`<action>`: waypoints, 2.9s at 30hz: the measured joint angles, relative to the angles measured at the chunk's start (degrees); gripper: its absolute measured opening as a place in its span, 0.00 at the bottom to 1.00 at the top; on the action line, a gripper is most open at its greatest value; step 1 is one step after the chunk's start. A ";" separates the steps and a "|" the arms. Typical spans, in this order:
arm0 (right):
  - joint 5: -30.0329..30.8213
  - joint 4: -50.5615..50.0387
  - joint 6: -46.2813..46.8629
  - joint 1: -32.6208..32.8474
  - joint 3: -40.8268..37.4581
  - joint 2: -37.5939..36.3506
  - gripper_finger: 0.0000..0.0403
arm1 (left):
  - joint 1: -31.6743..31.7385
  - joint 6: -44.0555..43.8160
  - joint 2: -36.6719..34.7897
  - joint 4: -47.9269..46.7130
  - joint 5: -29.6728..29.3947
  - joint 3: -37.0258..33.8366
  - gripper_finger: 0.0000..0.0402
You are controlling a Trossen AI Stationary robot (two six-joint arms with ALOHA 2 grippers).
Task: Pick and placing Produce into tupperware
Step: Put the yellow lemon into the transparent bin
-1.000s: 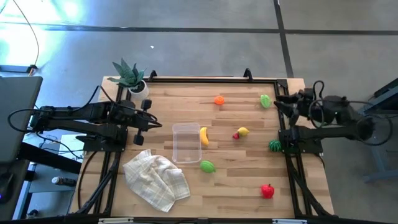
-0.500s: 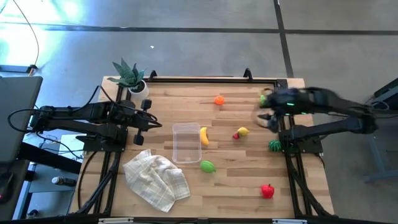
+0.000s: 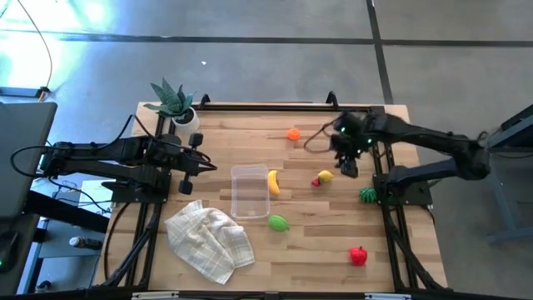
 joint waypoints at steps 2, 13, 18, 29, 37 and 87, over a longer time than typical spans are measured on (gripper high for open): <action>-0.04 1.64 -0.27 1.73 -2.34 1.56 0.42 | -0.01 0.00 0.00 0.00 0.00 0.00 0.01; 10.22 7.96 -1.36 7.61 -6.18 9.61 0.44 | 0.00 0.00 0.00 0.00 0.00 0.00 0.01; 13.97 9.10 0.11 7.57 -6.18 13.72 0.49 | 0.00 0.00 0.00 0.00 0.00 0.00 0.01; 13.12 12.20 -1.72 7.57 -6.18 18.80 0.63 | 0.00 0.00 0.00 0.00 0.00 0.00 0.01; 9.96 14.95 -2.92 7.57 -6.16 20.64 0.64 | 0.00 -0.01 0.00 0.00 0.00 0.00 0.01; 8.01 16.99 -2.98 7.55 -6.03 26.62 0.51 | 0.00 0.00 0.00 0.00 0.00 0.00 0.01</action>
